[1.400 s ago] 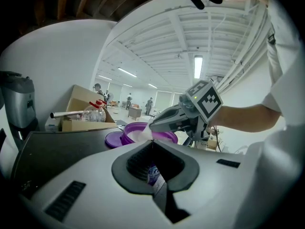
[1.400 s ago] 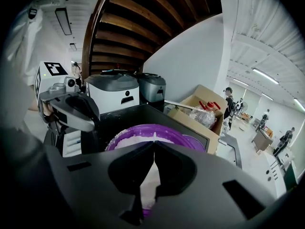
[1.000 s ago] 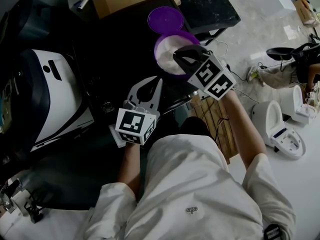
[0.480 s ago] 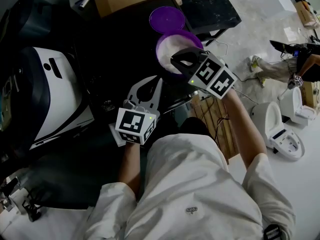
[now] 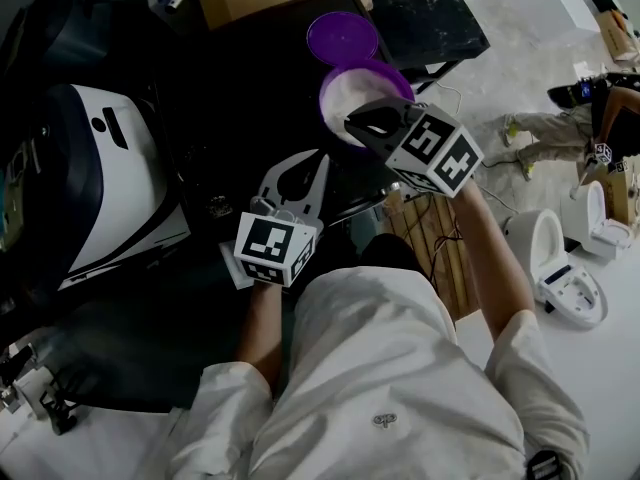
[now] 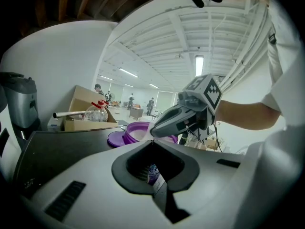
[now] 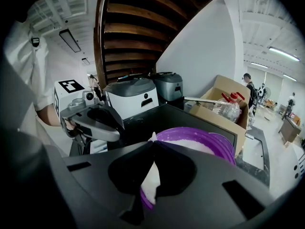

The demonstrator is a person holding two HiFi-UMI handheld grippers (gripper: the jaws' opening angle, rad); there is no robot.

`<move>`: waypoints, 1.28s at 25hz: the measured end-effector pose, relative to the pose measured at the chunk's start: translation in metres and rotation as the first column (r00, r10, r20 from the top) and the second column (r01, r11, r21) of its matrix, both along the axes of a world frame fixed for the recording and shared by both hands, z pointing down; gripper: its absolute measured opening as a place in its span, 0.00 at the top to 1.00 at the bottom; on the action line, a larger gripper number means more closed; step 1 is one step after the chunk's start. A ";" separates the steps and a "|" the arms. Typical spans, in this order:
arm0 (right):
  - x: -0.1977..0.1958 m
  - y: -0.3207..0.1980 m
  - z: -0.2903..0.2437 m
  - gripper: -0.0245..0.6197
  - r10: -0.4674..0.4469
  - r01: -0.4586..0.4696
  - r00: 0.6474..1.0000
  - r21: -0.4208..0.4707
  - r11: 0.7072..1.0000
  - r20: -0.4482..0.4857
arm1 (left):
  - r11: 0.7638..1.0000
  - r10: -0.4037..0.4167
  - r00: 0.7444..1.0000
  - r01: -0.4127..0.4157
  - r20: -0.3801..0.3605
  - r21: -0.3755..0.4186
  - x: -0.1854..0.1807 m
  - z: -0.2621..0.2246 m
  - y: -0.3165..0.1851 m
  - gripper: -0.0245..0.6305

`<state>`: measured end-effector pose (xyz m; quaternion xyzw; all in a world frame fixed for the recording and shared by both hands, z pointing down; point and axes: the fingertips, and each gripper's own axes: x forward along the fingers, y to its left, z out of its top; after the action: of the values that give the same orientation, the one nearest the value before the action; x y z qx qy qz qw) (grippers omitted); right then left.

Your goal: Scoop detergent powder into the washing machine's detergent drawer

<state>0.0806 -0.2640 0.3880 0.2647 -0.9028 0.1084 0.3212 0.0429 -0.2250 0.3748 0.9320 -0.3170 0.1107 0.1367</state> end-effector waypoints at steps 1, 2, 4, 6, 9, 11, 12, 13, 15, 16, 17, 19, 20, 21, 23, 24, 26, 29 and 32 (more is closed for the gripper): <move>-0.001 0.001 -0.001 0.95 0.003 -0.003 1.000 -0.008 1.000 0.012 | 1.000 0.000 1.000 0.000 0.000 0.000 0.000 0.000 0.000 0.93; -0.002 0.001 -0.002 0.95 0.007 -0.007 1.000 -0.016 1.000 0.024 | 1.000 -0.002 1.000 0.002 0.001 0.001 -0.001 0.000 0.000 0.93; -0.003 0.003 -0.004 0.95 0.015 -0.013 0.999 -0.031 0.999 0.050 | 1.000 -0.004 1.000 0.004 0.002 0.002 -0.002 0.000 0.000 0.93; -0.004 0.005 -0.007 0.95 0.023 -0.020 0.997 -0.040 0.999 0.076 | 1.000 -0.004 1.000 0.004 0.000 0.003 -0.001 -0.001 0.000 0.93; -0.003 0.010 -0.011 0.95 0.052 -0.044 0.991 -0.062 0.997 0.127 | 1.000 0.002 1.000 -0.002 -0.001 0.005 0.002 -0.001 0.001 0.93; -0.003 0.013 -0.012 0.95 0.079 -0.067 0.984 -0.078 0.995 0.157 | 1.000 0.010 1.000 -0.010 -0.001 0.006 0.003 -0.001 0.002 0.93; -0.002 0.014 -0.012 0.95 0.095 -0.081 0.980 -0.088 0.993 0.172 | 1.000 0.013 1.000 -0.013 0.000 0.006 0.004 0.000 0.003 0.93; 0.000 0.016 -0.012 0.95 0.115 -0.097 0.975 -0.100 0.990 0.190 | 1.000 0.017 1.000 -0.017 0.001 0.006 0.006 0.000 0.003 0.93; 0.005 0.017 -0.011 0.95 0.163 -0.136 0.958 -0.130 0.982 0.234 | 1.000 0.024 1.000 -0.024 0.002 0.007 0.009 0.000 0.004 0.93; 0.008 0.017 -0.011 0.95 0.193 -0.159 0.946 -0.147 0.976 0.259 | 1.000 0.027 1.000 -0.027 0.001 0.008 0.010 0.000 0.005 0.93; 0.011 0.017 -0.011 0.95 0.225 -0.183 0.932 -0.167 0.969 0.285 | 1.000 0.028 1.000 -0.028 0.001 0.009 0.010 -0.001 0.005 0.93; 0.017 0.016 -0.012 0.95 0.289 -0.228 0.895 -0.209 0.951 0.339 | 1.000 0.029 1.000 -0.029 0.003 0.009 0.010 -0.001 0.004 0.93; 0.020 0.016 -0.012 0.95 0.320 -0.248 0.875 -0.231 0.941 0.363 | 1.000 0.029 1.000 -0.029 0.004 0.009 0.010 -0.001 0.004 0.93; 0.023 0.015 -0.012 0.95 0.348 -0.265 0.855 -0.252 0.931 0.384 | 1.000 0.030 1.000 -0.030 0.004 0.009 0.010 -0.001 0.004 0.93; 0.027 0.015 -0.011 0.95 0.397 -0.293 0.815 -0.292 0.911 0.421 | 0.999 0.032 0.999 -0.032 0.004 0.010 0.010 -0.001 0.005 0.93; 0.029 0.015 -0.011 0.95 0.417 -0.303 0.797 -0.309 0.902 0.437 | 0.999 0.032 0.999 -0.032 0.004 0.011 0.010 -0.001 0.005 0.93; 0.032 0.015 -0.011 0.95 0.450 -0.316 0.761 -0.340 0.886 0.467 | 0.999 0.031 1.000 -0.031 0.002 0.013 0.010 -0.002 0.006 0.93; 0.037 0.014 -0.013 0.95 0.489 -0.325 0.703 -0.379 0.867 0.516 | 0.999 0.031 1.000 -0.031 -0.001 0.014 0.011 -0.003 0.006 0.93; 0.040 0.011 -0.014 0.95 0.524 -0.335 0.645 -0.411 0.848 0.556 | 0.999 0.035 0.999 -0.035 0.000 0.015 0.011 -0.003 0.006 0.93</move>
<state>0.1202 -0.2530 0.3740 0.3722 -0.8425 0.3891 -0.0147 0.0542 -0.2193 0.3720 0.9383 -0.3016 0.1105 0.1279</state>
